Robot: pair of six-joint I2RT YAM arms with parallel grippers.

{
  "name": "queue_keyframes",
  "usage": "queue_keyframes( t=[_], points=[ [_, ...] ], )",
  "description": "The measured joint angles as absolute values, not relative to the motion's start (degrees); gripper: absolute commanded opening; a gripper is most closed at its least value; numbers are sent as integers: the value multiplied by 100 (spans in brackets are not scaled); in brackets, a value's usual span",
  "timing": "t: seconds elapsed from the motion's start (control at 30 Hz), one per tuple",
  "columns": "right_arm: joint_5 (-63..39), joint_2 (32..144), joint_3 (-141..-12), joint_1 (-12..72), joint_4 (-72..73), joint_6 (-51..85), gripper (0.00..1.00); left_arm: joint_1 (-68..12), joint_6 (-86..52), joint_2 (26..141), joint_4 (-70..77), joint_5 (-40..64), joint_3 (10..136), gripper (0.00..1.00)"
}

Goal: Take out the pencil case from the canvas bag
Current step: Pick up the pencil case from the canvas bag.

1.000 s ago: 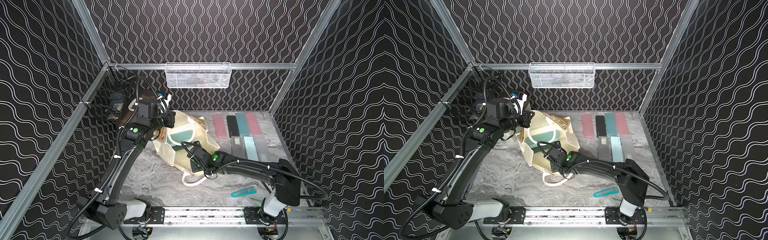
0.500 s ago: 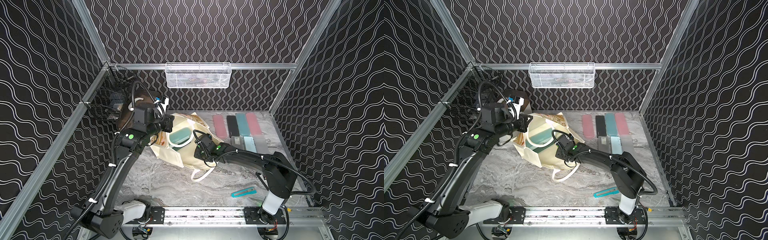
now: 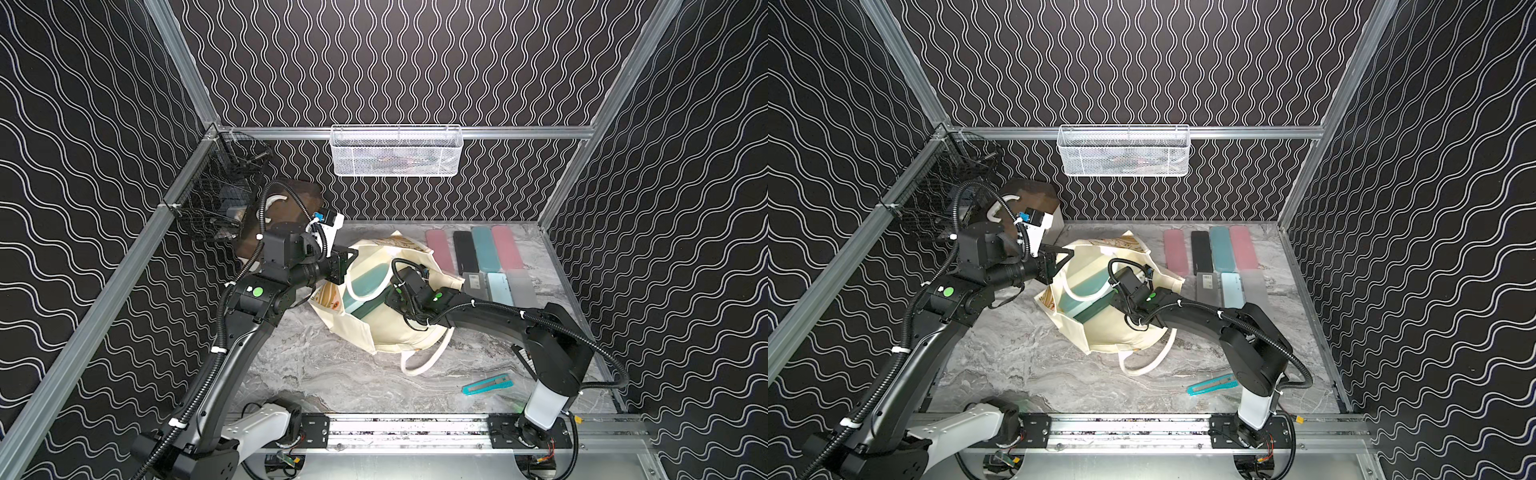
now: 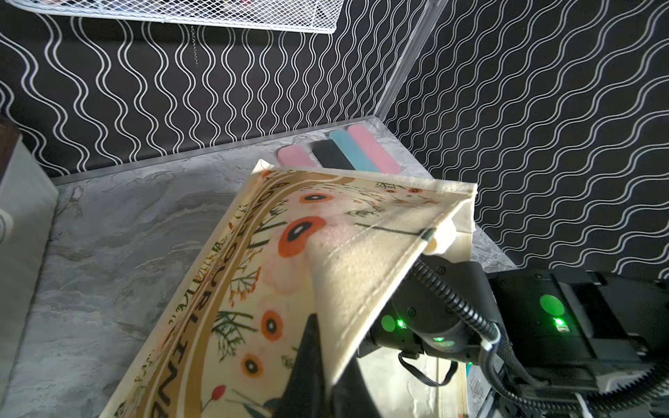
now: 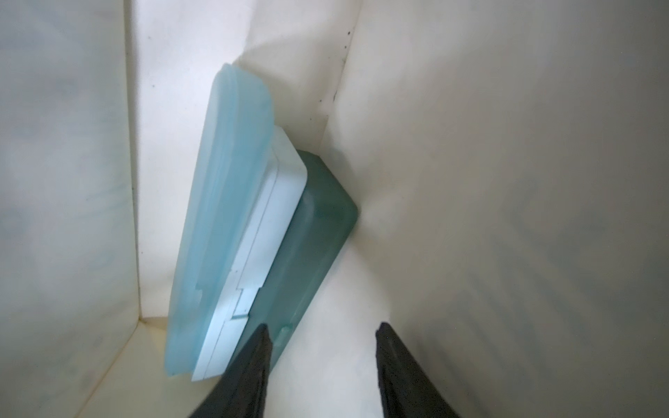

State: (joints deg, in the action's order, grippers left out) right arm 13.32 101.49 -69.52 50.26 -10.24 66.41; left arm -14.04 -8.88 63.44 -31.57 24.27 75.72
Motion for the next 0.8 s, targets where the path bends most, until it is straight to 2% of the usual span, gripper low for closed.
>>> queue_keyframes(
  t=[0.27,0.47,0.8],
  points=[
    [2099,10097,-6910,4976,-346,6392,66,-1404,-886,6331,-3135,2805,7583,0],
    [2484,10138,-6971,4967,-3,5885,73,-1406,-840,6335,-3140,3011,7684,0],
    [3079,10455,-7288,4965,54,4829,71,-1406,-755,6337,-3181,3352,7762,0]
  ],
)
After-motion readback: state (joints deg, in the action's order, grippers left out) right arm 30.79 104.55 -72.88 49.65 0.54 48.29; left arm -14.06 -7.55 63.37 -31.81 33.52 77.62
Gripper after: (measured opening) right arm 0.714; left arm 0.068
